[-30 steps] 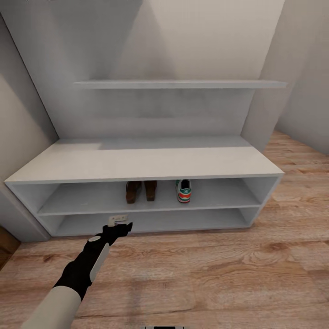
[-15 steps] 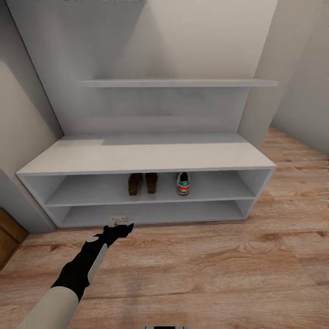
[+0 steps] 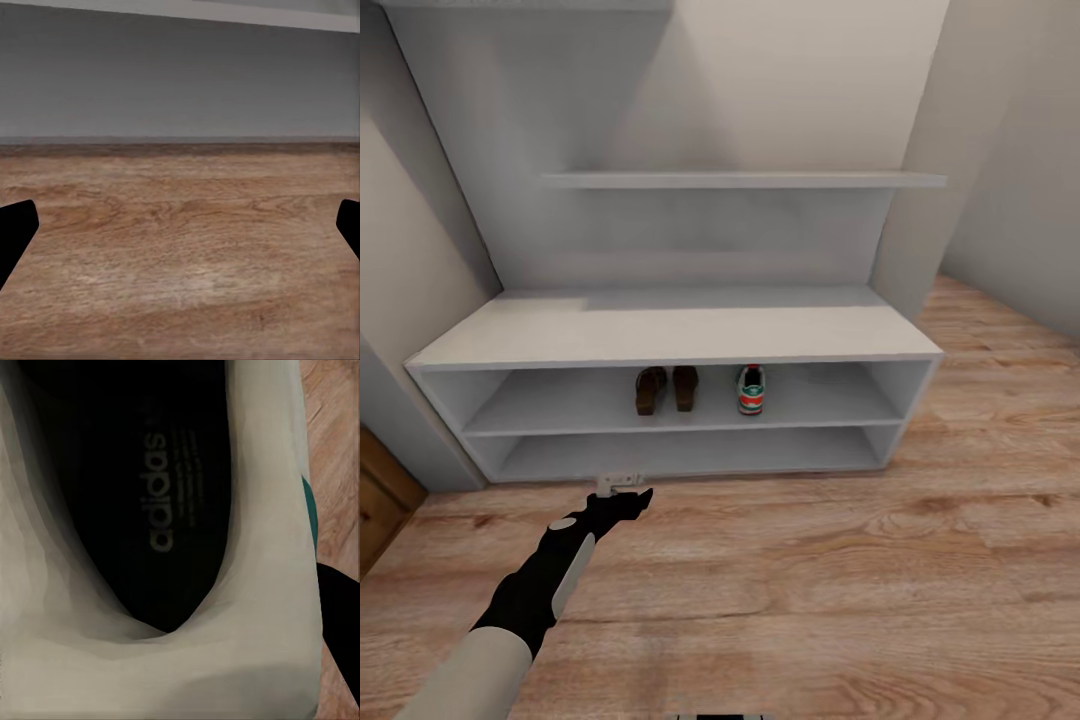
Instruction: Pick up the two gym shoes and the two sandals from the corridor floor and place them onto the hallstand (shoe rack) in the corridor, making sure they are on the rack and not on the floor. Arrange them so the two gym shoes are next to each other and the two sandals are next to each other.
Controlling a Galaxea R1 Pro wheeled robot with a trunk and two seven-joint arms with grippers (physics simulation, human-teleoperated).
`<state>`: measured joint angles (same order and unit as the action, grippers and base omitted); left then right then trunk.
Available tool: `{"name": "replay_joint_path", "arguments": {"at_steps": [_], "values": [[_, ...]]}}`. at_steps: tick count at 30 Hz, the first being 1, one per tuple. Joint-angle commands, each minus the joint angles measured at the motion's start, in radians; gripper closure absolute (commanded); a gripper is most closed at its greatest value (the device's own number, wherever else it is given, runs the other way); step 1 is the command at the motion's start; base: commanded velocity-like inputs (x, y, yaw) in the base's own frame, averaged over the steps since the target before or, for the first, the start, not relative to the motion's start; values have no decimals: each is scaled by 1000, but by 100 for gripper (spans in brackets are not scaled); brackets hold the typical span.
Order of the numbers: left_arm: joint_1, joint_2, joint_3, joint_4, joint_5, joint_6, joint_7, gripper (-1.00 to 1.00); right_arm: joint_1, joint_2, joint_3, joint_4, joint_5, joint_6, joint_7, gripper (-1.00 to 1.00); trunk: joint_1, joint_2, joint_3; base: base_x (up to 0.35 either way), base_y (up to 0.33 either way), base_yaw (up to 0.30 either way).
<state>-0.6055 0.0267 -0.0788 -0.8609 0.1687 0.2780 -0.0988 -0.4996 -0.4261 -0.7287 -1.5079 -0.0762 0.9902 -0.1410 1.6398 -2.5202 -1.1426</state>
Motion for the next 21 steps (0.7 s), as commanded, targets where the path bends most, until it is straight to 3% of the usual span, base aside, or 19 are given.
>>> {"name": "replay_joint_path", "arguments": {"at_steps": [1,8,14,15,16,17,19,21], "values": [[0,1,-2,-1,11,6,1,-100,0,0,0,0,-6,4,-8,100,0,0,-1,-9,-8,209],[0,1,-2,-1,11,6,1,-100,0,0,0,0,-2,4,-8,100,0,0,-1,-171,-132,240],[0,1,-2,-1,10,5,-11,-100,0,0,1,0,-2,4,-7,100,0,0,-1,-223,-43,37],[0,2,-2,-1,10,2,-39,-100,0,0,0,0,-2,4,-7,100,0,0,-1,-56,-6,6],[0,27,1,11,10,-48,-213,-100,0,0,1,0,-3,4,-6,100,0,0,-1,-9,-1,1],[0,62,2,23,10,-77,-318,-100,0,0,1,0,-3,4,-6,100,0,0,-1,-4,0,0],[0,94,4,26,11,-90,-406,-100,0,0,1,0,-3,4,-6,100,0,0,-1,-2,0,0],[0,141,14,27,11,-98,-536,-100,0,1,1,0,-4,4,-5,100,0,0,-1,-1,0,0]]}}
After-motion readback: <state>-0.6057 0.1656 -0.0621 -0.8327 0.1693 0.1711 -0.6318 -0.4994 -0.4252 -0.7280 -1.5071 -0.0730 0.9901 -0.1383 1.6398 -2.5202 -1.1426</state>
